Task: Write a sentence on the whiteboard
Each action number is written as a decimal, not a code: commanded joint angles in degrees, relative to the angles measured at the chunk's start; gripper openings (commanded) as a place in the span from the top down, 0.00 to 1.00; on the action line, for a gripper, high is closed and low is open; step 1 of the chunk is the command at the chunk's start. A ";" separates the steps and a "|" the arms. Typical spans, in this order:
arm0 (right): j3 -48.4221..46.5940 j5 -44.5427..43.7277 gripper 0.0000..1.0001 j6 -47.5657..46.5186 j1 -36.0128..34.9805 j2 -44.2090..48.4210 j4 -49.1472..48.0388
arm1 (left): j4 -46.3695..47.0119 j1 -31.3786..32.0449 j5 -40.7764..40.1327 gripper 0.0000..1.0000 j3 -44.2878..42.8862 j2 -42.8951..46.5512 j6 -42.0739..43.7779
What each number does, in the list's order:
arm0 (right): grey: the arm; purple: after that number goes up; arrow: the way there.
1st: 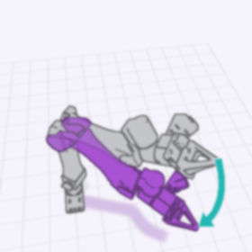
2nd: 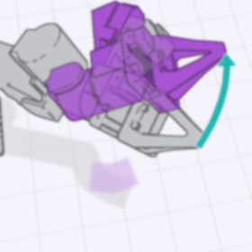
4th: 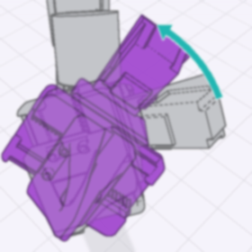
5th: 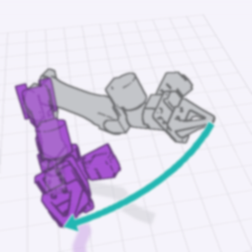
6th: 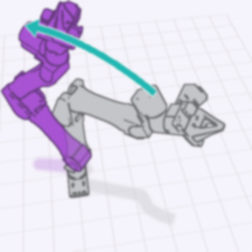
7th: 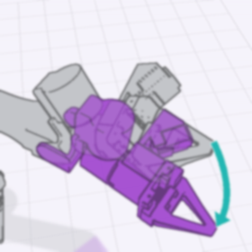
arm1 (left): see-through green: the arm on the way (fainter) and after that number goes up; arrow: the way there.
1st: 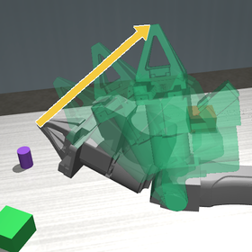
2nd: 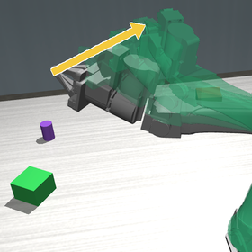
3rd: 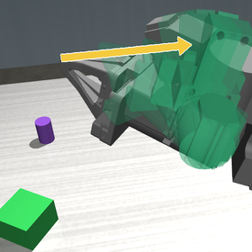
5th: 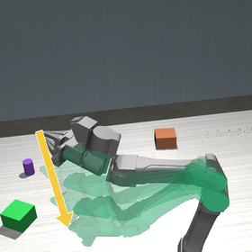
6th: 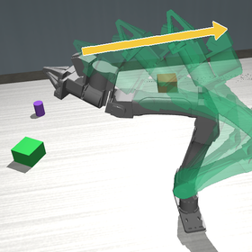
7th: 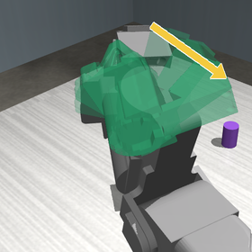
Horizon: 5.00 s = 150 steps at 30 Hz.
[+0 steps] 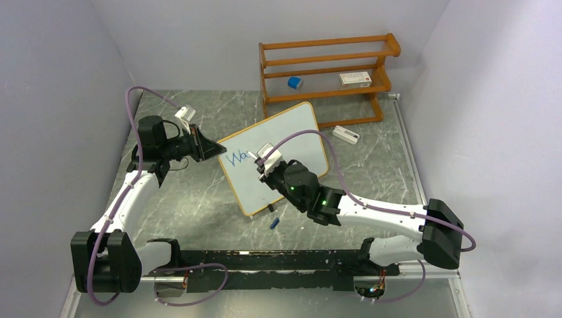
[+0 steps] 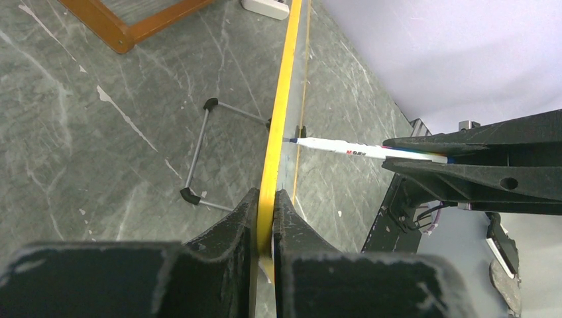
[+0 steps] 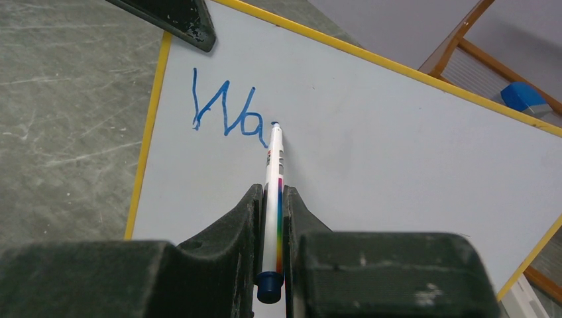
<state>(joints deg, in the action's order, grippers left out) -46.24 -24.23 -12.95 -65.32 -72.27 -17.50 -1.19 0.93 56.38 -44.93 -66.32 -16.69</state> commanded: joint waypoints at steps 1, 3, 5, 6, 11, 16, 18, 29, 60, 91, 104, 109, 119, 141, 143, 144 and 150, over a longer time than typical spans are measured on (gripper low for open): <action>0.67 -2.10 1.00 -0.07 -0.09 -0.10 -0.57 | -2.27 -0.84 -2.51 0.95 0.30 -0.25 2.27; 0.67 -2.15 1.00 0.02 -0.16 0.32 0.26 | -2.39 -0.84 -2.61 0.95 0.20 -0.28 2.33; 0.58 -1.99 1.00 0.26 -0.12 0.59 1.38 | -2.18 -0.84 -2.49 0.95 0.23 -0.34 2.18; 0.54 -1.76 1.00 0.36 -0.12 0.75 1.91 | -2.15 -0.84 -2.52 0.95 0.23 -0.32 2.18; -0.31 -0.71 1.00 1.44 -0.16 0.81 5.42 | -2.21 -0.84 -2.53 0.95 0.21 -0.22 2.22; -0.36 -0.53 1.00 2.43 -0.21 1.12 7.39 | -2.19 -0.84 -2.64 0.95 0.21 -0.30 2.23; -0.26 -0.51 1.00 2.81 -0.35 1.53 8.09 | -2.15 -0.84 -2.61 0.95 0.28 -0.21 2.16; 0.39 -1.21 1.00 3.12 -0.78 1.98 7.42 | -1.55 -0.84 -2.15 0.95 0.49 -0.37 1.67; 0.47 -5.44 1.00 0.74 -0.60 -1.21 -2.34 | -1.73 -0.84 -2.02 0.95 0.54 -0.43 1.92; 0.70 -4.97 1.00 2.17 -0.29 2.83 1.72 | -3.02 -0.84 -3.02 0.95 -0.08 -0.62 3.06; 0.29 -3.56 1.00 2.49 0.53 1.13 -0.80 | -2.96 -0.84 -2.94 0.95 -0.07 -0.72 3.11; -0.17 -3.56 1.00 2.54 0.94 0.26 -0.94 | -3.06 -0.84 -2.86 0.95 -0.06 -0.65 3.14; -0.61 -3.02 1.00 2.92 1.13 -0.14 0.66 | -3.03 -0.84 -2.90 0.95 -0.07 -0.56 3.10; -0.74 -1.85 1.00 6.20 1.00 2.74 9.71 | -2.87 -0.84 -2.94 0.95 -0.08 -0.60 3.09; -0.76 -1.79 1.00 6.24 1.06 2.69 9.67 | -2.90 -0.84 -2.99 0.95 -0.07 -0.66 3.09; -0.76 -1.71 1.00 6.27 1.03 2.66 9.61 | -3.03 -0.84 -2.97 0.95 -0.15 -0.73 3.18; -0.10 -2.80 1.00 5.85 1.07 2.55 7.82 | -2.88 -0.84 -2.85 0.95 -0.07 -0.88 3.07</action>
<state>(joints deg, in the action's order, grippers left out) -45.98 -26.41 -7.53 -64.58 -70.11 -9.54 -1.78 0.84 56.27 -44.95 -66.39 -16.23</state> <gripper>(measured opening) 0.157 0.132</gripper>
